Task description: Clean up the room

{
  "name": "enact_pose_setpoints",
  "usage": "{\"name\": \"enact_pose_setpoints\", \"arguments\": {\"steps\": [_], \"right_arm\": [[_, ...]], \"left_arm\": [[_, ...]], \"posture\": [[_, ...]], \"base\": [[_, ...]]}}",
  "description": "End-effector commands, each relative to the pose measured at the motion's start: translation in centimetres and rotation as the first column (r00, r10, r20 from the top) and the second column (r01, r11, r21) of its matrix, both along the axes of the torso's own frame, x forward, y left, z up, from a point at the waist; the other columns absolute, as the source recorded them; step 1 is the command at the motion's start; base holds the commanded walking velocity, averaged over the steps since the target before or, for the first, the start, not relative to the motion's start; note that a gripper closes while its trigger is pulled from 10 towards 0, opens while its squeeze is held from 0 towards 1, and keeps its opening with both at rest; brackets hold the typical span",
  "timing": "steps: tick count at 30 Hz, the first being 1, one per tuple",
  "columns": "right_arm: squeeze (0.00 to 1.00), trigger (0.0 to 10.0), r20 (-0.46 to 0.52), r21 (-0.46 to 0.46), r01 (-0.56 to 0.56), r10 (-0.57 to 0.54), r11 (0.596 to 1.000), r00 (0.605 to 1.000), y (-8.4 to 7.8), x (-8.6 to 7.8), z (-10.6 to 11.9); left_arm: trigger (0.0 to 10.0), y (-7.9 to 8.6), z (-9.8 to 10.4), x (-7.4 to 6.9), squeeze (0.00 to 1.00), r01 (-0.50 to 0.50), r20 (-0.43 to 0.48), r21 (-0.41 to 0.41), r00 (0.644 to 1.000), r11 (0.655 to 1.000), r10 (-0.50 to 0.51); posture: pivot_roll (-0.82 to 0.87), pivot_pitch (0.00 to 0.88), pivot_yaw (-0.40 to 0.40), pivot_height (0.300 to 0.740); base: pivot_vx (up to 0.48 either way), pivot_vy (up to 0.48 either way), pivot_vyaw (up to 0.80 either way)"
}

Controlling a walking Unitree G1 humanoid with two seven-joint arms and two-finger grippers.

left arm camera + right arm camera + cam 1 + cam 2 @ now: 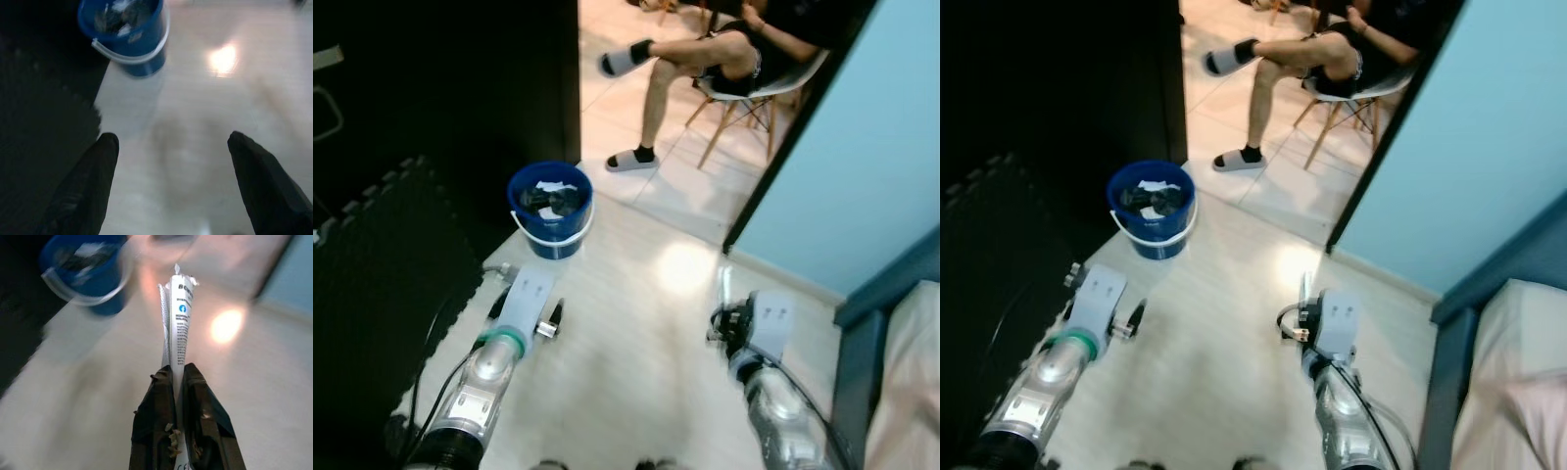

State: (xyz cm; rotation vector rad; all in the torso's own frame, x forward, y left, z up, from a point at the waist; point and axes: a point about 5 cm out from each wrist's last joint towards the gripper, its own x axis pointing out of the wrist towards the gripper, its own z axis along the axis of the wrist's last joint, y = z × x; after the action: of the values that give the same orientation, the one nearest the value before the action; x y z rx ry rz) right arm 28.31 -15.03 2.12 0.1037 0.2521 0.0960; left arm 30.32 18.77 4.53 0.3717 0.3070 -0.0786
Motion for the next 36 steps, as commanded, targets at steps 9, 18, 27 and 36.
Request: {"name": "enact_pose_setpoints", "arguments": {"steps": [9,18,27,36], "right_arm": [[0.00,10.0,0.011,0.006,-0.051,0.051,0.999,0.999,0.3,0.9,0.0],[0.00,10.0,0.085,-0.004,-0.062,0.062,0.998,0.994,0.7,2.3,1.4],[0.00,10.0,0.127,0.045,0.027,-0.033,0.999,0.991,-0.4,3.3,2.5],[0.00,10.0,0.143,0.045,0.048,-0.054,0.998,0.988,-0.3,3.5,2.6]], "left_arm": [[10.0,0.9,-0.6,-1.2,0.00,-0.048,0.027,-0.066,0.998,0.997,0.050],[10.0,-0.6,1.5,0.2,0.00,0.009,0.116,-0.093,0.993,0.996,0.002],[10.0,-1.7,3.9,1.4,0.00,0.072,0.196,-0.104,0.979,0.992,-0.050],[10.0,-1.8,5.1,1.8,0.00,0.124,0.225,-0.072,0.969,0.990,-0.105]], "posture": [[0.08,0.133,0.004,0.740],[0.09,0.131,0.013,0.740],[0.09,0.131,0.030,0.740],[0.09,0.122,0.089,0.740]], "base": [[0.465,0.000,0.00],[0.465,0.000,0.00],[0.465,0.000,-0.41],[0.465,0.000,-0.22]]}}
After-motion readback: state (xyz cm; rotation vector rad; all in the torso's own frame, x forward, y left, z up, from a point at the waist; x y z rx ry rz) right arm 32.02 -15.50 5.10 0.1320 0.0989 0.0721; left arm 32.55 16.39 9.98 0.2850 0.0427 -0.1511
